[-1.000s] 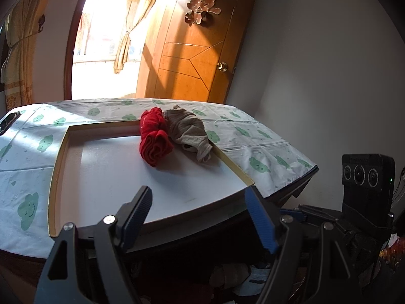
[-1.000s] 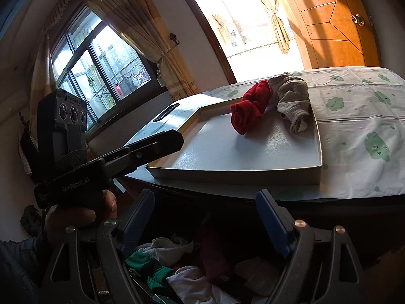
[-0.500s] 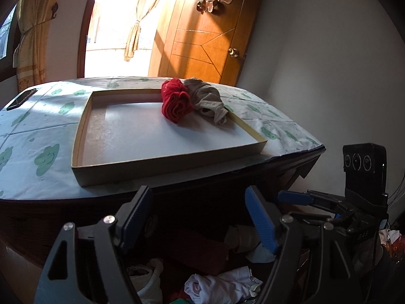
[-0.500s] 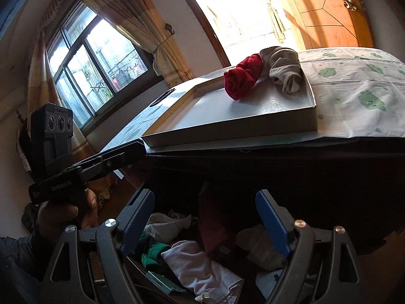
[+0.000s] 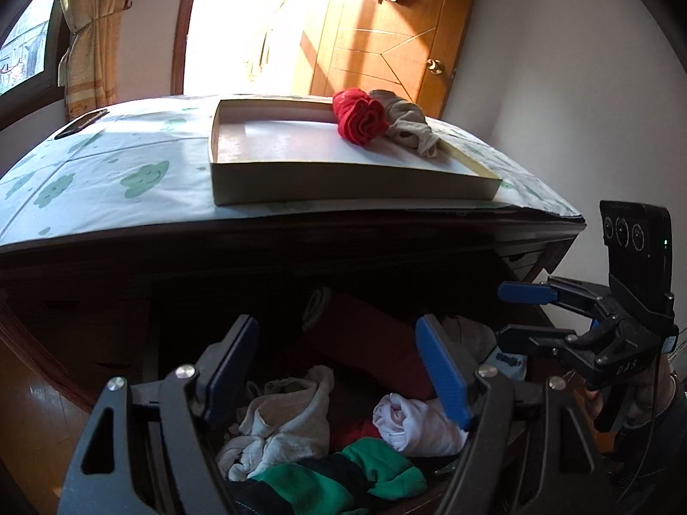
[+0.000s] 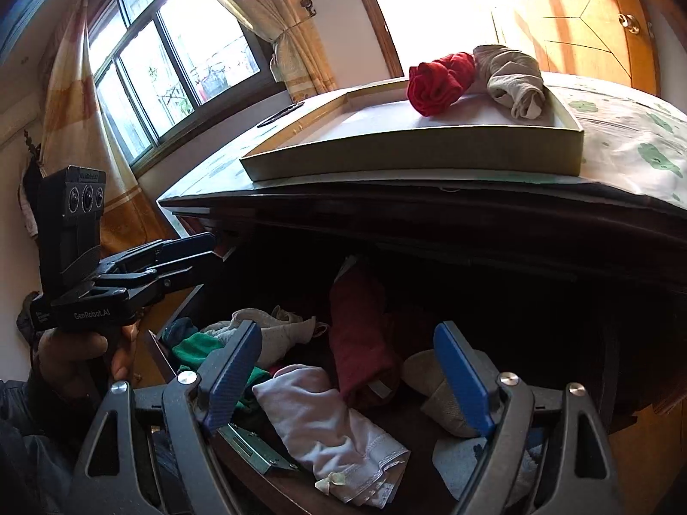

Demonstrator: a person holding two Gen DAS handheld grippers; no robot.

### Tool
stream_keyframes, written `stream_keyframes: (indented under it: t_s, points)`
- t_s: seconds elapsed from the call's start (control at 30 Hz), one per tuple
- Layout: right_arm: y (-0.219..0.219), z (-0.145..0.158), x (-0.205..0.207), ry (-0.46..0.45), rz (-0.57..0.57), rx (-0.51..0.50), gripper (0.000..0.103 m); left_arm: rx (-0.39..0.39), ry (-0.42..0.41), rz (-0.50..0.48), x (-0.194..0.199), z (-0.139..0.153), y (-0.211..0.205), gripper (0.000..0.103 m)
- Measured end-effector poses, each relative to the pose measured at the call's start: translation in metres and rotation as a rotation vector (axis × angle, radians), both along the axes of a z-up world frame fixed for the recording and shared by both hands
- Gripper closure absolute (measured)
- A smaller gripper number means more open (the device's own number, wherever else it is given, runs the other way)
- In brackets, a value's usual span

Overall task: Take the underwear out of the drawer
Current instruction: 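Lower both open grippers back into the drawer of clothes, then grasp the rolled red cloth with the right gripper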

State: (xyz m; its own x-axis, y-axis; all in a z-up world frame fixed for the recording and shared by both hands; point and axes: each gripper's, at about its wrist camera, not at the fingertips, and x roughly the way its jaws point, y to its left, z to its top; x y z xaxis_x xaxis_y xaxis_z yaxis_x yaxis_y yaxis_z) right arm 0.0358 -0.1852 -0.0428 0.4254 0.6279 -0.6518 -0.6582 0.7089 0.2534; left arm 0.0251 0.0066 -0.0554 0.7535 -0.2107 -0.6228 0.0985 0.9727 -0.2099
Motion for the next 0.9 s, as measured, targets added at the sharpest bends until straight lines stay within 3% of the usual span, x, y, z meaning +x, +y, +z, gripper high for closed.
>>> stream_keyframes:
  t_s: [0.47,0.9]
  points:
    - [0.072,-0.022,0.022,-0.049,0.142,-0.273,0.019,-0.026,0.056,0.051,-0.006,-0.021,0.026,0.022]
    - [0.125,-0.056,0.036,-0.056,0.26,-0.529,0.02,-0.037,0.055,0.084,-0.007,-0.018,0.039,0.015]
